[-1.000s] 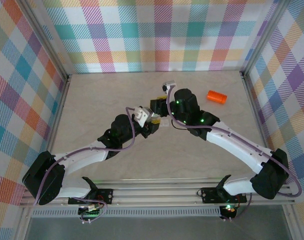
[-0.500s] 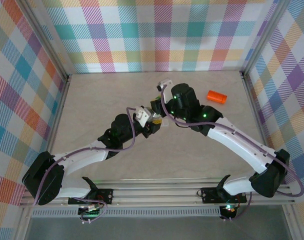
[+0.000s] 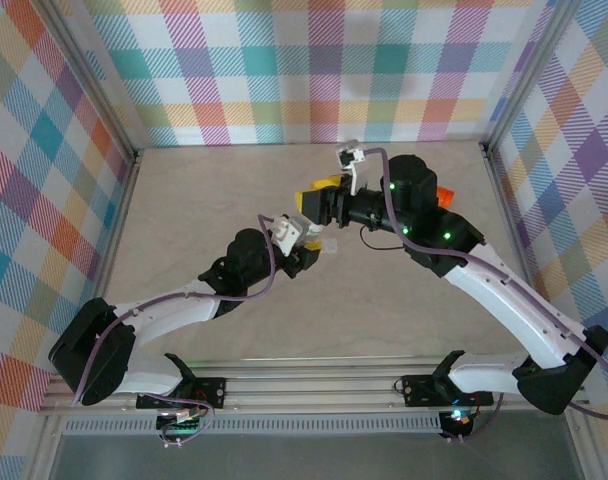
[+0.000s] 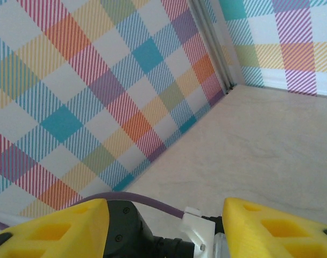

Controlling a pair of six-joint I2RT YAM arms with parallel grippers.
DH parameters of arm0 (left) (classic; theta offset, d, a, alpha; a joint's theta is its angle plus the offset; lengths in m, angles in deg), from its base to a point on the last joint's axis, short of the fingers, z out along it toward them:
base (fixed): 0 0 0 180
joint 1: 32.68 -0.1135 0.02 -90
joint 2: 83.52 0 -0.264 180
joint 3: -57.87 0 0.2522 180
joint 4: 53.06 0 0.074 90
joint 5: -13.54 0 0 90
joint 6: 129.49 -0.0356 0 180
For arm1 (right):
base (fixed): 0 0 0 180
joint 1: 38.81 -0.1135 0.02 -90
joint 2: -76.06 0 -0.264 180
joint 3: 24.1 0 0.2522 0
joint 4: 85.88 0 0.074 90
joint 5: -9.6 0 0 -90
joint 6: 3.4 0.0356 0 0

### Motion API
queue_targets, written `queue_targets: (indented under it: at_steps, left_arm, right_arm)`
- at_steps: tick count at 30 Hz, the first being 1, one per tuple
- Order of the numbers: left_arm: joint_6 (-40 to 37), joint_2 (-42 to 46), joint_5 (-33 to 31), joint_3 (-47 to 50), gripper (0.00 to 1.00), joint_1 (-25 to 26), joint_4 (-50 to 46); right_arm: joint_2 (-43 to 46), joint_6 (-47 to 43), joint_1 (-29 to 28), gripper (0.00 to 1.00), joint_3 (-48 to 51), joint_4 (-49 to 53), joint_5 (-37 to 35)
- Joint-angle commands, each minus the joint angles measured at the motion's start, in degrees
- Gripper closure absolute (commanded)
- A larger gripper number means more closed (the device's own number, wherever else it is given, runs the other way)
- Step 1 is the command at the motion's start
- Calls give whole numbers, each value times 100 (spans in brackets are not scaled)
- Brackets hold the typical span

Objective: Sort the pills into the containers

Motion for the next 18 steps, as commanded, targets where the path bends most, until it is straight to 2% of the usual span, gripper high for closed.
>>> queue_targets:
  at_steps: [1, 2, 4, 6, 10, 18]
  left_arm:
    - [96, 54, 24, 152, 100, -38, 389]
    - [114, 100, 51, 211, 100, -40, 481]
    - [153, 214, 80, 329, 100, -36, 662]
    - [172, 357, 88, 412, 100, -38, 772]
    - [180, 521, 105, 423, 100, -37, 763]
    - [196, 465, 309, 328, 100, -43, 829]
  right_arm:
    - [175, -137, 158, 43, 74, 387, -889]
    - [200, -245, 224, 43, 161, 546, -1455]
    - [262, -314, 546, 43, 506, 735, -2090]
    - [310, -191, 903, 43, 917, 728, -2197]
    - [154, -28, 1088, 42, 1389, 604, -1875]
    - [-256, 707, 1085, 39, 1659, -304, -477]
